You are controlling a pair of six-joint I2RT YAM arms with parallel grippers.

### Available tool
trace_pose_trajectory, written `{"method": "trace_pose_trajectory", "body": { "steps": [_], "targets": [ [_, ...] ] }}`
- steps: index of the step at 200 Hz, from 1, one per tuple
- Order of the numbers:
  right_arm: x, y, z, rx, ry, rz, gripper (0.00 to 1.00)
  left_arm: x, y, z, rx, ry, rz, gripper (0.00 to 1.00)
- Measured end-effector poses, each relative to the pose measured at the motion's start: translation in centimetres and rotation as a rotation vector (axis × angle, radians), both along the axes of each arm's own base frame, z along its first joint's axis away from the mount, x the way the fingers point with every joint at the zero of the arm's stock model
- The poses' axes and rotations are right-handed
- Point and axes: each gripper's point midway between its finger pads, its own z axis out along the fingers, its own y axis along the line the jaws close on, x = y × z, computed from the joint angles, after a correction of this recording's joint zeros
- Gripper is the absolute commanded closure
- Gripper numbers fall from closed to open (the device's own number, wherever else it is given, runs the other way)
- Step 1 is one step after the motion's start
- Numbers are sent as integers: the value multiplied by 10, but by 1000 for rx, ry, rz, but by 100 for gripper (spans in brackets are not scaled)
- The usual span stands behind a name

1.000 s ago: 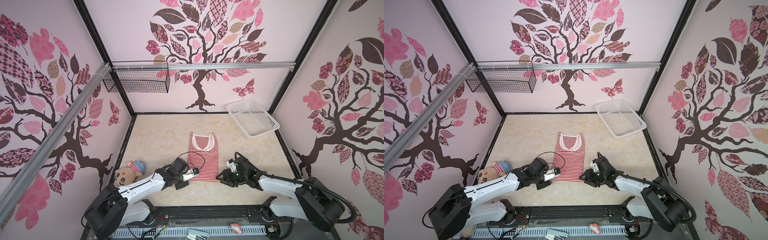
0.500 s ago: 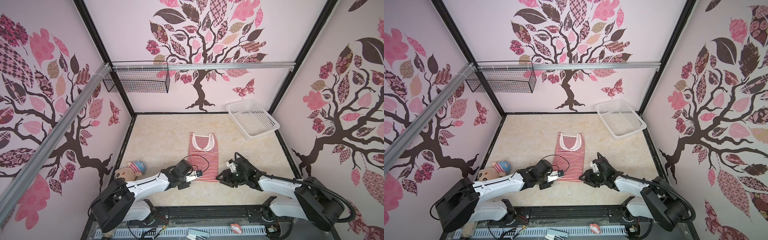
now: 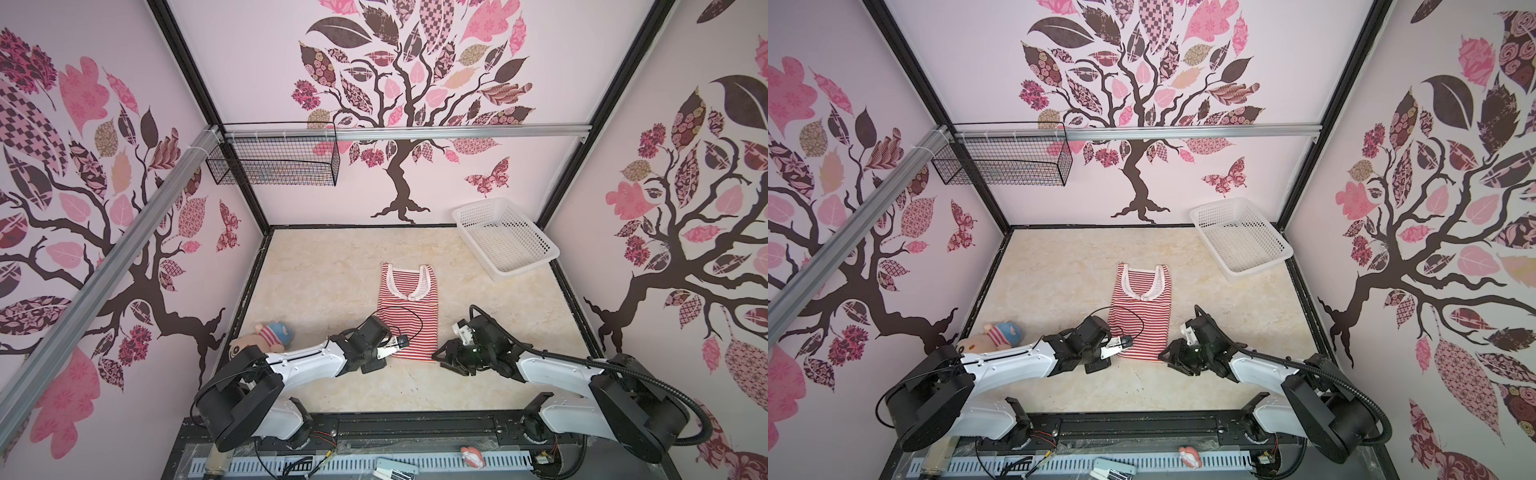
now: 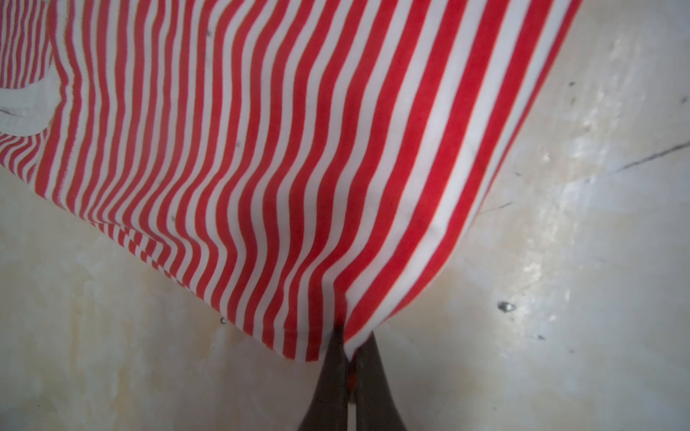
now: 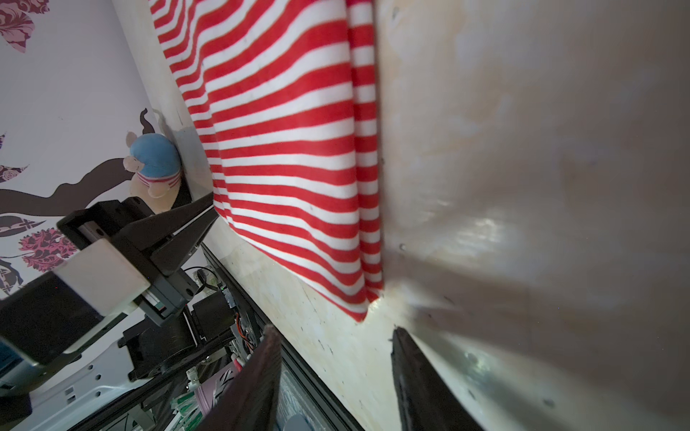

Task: Fold and stack tank tops
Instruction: Fold the tank top at the center of the table.

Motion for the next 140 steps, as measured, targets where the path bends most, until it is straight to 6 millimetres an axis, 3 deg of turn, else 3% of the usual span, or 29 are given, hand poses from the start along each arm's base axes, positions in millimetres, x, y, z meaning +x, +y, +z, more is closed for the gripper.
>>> {"method": "trace_pose_trajectory", "body": {
  "steps": [23, 78, 140],
  "targets": [
    [-1, -1, 1, -1, -6, 0, 36, 0, 0, 0, 1, 4, 4, 100],
    [-2, -1, -5, -11, 10, 1, 39, -2, 2, 0, 8, 22, 17, 100],
    [6, 16, -7, 23, 4, 34, 44, -10, 7, 2, 17, 48, 13, 100]
  ]
}}
